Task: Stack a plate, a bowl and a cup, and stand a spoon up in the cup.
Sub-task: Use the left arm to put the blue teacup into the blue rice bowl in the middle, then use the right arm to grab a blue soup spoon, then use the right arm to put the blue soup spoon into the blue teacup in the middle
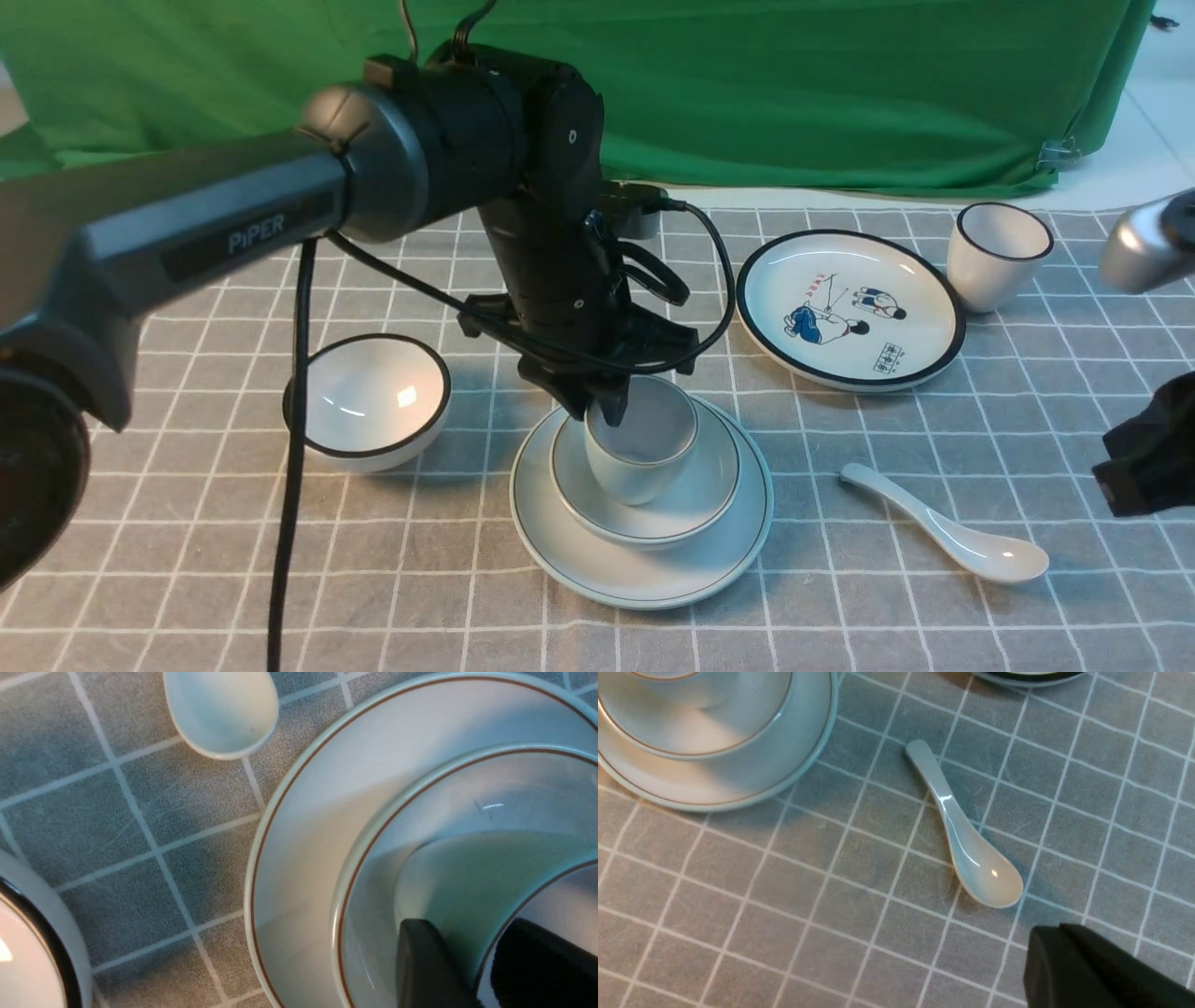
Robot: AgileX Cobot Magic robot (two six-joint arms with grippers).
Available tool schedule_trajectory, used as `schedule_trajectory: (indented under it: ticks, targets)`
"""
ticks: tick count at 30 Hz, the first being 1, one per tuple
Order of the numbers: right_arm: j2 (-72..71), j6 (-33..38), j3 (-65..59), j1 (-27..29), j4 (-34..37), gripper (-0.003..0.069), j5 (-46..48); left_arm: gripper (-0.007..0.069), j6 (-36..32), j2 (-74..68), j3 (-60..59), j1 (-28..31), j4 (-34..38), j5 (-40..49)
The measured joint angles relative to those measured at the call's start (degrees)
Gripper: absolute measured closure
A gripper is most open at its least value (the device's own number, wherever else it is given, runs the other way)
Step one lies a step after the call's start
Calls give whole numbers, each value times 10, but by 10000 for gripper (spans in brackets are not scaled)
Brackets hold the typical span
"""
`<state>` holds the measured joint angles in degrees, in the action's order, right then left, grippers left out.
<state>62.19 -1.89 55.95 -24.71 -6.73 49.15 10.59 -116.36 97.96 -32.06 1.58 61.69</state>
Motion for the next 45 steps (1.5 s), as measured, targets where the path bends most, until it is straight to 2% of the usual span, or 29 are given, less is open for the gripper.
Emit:
schedule_trajectory:
  ticks: [3,5,7,11,15,17,21,30,32,33,35,38,41,43,44,45]
  targets:
    - [59,3,28,36,7,643,26,302,-2,0,1,0,1,0]
    - [98,24,48,66,24,643,31,267,-3,1,6,0,-3,7]
    - [144,60,74,86,61,641,35,265,-4,10,17,0,-16,23]
    - [218,90,106,82,98,573,34,364,-4,58,34,0,-53,35]
    - [297,119,136,69,105,410,31,529,-4,127,34,2,-80,45]
    - [336,135,152,65,106,328,25,581,3,169,24,5,-90,48]
    - [409,149,179,62,106,248,2,615,23,273,-46,19,-116,46]
    - [509,179,192,50,107,239,-59,615,79,469,-270,56,-138,0]
    - [519,179,194,48,106,261,-71,615,81,491,-297,65,-138,-3]
    - [520,179,195,48,106,296,-74,615,81,501,-308,72,-138,-6]
    - [519,178,205,48,108,491,-58,615,83,532,-334,91,-139,-7]
    - [500,172,209,47,109,473,-44,615,84,544,-340,104,-139,-8]
    - [416,162,209,44,129,472,-65,615,85,552,-343,119,-140,-14]
    - [335,179,189,27,166,472,-149,615,85,553,-343,124,-141,-19]
    - [335,179,189,27,166,472,-149,615,85,553,-343,125,-141,-20]
    - [279,186,164,3,191,472,-233,615,87,553,-343,125,-141,-25]
